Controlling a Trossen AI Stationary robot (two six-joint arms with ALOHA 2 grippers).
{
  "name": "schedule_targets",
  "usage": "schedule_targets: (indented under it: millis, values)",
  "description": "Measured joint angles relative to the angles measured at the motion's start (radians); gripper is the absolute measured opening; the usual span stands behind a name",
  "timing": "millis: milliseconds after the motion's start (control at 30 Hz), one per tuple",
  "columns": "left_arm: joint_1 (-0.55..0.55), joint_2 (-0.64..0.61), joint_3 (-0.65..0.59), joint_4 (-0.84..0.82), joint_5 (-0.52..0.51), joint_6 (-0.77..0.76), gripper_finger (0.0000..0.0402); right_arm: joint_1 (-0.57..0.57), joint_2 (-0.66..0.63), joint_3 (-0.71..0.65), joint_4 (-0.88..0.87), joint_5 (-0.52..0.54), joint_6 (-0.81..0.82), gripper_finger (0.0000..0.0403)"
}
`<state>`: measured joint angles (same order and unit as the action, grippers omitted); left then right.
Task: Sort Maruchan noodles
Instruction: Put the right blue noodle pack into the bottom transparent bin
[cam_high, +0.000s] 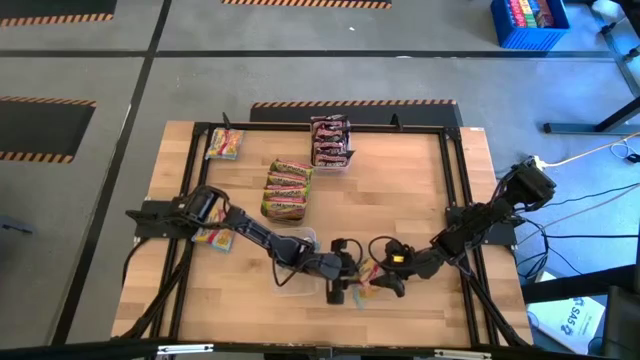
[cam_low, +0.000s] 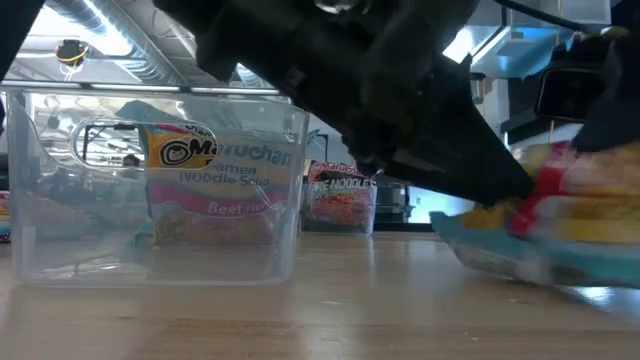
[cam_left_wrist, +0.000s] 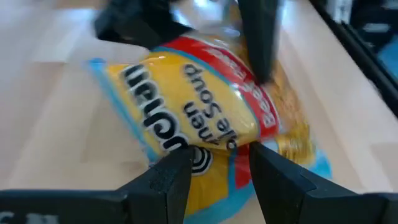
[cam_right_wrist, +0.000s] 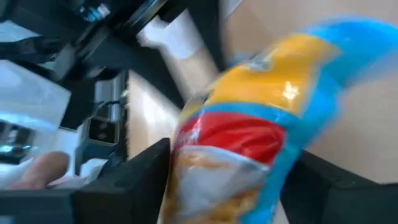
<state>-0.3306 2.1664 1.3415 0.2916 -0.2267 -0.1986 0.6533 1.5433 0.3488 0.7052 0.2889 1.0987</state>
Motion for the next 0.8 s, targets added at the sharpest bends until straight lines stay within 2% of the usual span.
schedule_targets:
  millis: [200,367,567,800]
  values:
    - [0.005,-0.004,0.0,0.012,-0.024,0.002,0.0154,0.002,-0.001,-0.001,-0.025,0.011,0.004,0.0172]
    - [-0.008,-0.046,0.0,-0.053,-0.03,0.002,0.0154,0.002,-0.001,0.001,-0.028,0.024,-0.013,0.016]
    - [-0.046,-0.187,0.004,-0.3,-0.106,0.021,0.0154,0.002,-0.001,0.009,-0.009,0.02,-0.035,0.0156]
    - [-0.119,-0.347,0.003,-0.596,-0.15,-0.035,0.0154,0.01,-0.001,0.113,-0.01,-0.003,-0.22,0.0125]
